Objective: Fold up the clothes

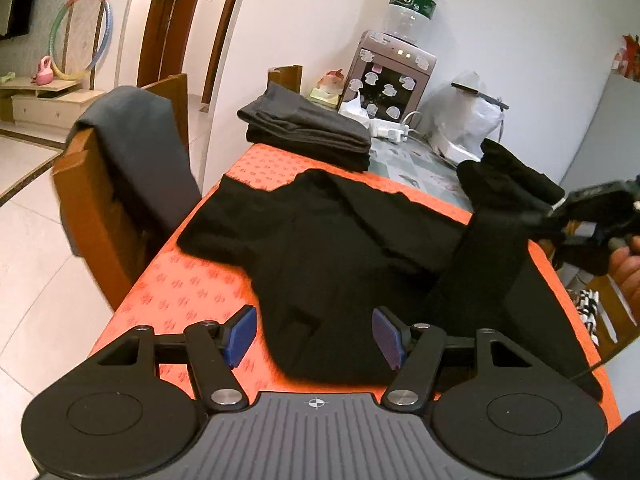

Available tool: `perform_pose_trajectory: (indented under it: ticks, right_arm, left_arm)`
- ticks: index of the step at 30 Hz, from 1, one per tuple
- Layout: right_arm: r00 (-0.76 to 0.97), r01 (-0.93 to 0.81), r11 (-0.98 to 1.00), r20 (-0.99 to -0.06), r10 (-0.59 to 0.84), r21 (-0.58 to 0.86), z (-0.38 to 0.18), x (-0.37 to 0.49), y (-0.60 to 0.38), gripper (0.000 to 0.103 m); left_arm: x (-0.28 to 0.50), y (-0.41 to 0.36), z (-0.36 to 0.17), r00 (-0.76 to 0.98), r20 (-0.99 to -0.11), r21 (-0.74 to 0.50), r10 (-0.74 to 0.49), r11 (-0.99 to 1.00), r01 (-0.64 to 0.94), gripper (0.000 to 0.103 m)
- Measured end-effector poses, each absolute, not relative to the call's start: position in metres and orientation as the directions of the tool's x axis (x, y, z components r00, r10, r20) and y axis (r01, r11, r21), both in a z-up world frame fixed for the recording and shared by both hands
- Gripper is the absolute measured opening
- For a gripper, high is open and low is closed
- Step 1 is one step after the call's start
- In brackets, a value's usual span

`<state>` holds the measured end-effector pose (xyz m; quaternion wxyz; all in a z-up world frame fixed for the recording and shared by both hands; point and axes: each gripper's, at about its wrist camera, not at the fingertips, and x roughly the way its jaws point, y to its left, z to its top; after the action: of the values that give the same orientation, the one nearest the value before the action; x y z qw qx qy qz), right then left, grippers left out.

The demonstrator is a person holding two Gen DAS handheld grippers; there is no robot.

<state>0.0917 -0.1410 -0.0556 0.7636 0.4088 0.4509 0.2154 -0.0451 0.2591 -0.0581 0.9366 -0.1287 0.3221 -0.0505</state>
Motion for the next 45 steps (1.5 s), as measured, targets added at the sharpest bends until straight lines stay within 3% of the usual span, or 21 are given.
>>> perform_pose_trajectory:
  ticks: [5,7,13,15,20,35,36,39,45]
  right_arm:
    - [0.501,0.042,0.777,-0.686,0.528,0.628,-0.073,0.123,-0.150,0.016]
    - [0.505,-0.036,0.856,-0.730,0.461,0.515,-0.070,0.126,-0.144,0.030]
    - [0.582,-0.284,0.934,-0.735,0.348,0.217,-0.048,0.103,-0.120,0.050]
    - [0.605,-0.332,0.929,-0.718,0.344,0.165,-0.043,0.093,-0.117,0.052]
    - [0.570,-0.492,0.859,-0.694,0.441,0.142,-0.034,0.070,-0.103,0.052]
    - [0.350,-0.811,0.585,-0.811,0.469,-0.012,-0.091,0.079,-0.024,0.051]
    - [0.355,-0.811,0.585,-0.813,0.462,-0.022,-0.092,0.080,-0.025,0.046]
    - [0.371,-0.803,0.594,-0.814,0.447,-0.040,-0.094,0.080,-0.032,0.012]
    - [0.456,-0.724,0.689,-0.736,0.501,0.021,-0.052,0.096,-0.068,0.008]
  left_arm:
    - [-0.031,0.244,-0.054,0.794,-0.588,-0.237,-0.151,0.971,0.009,0.066]
    - [-0.028,0.240,-0.054,0.792,-0.592,-0.236,-0.148,0.972,0.005,0.066]
    - [-0.018,0.239,-0.062,0.769,-0.625,-0.232,-0.135,0.973,-0.018,0.068]
    - [-0.016,0.240,-0.065,0.762,-0.634,-0.229,-0.131,0.973,-0.023,0.068]
    - [-0.012,0.241,-0.072,0.742,-0.660,-0.212,-0.122,0.977,-0.029,0.068]
    - [-0.016,0.244,-0.085,0.702,-0.702,-0.197,-0.122,0.980,-0.027,0.068]
    - [-0.014,0.244,-0.086,0.701,-0.702,-0.198,-0.126,0.980,-0.022,0.068]
    - [-0.009,0.242,-0.087,0.699,-0.703,-0.204,-0.133,0.979,-0.019,0.068]
    - [0.001,0.240,-0.089,0.695,-0.703,-0.228,-0.155,0.974,-0.014,0.068]
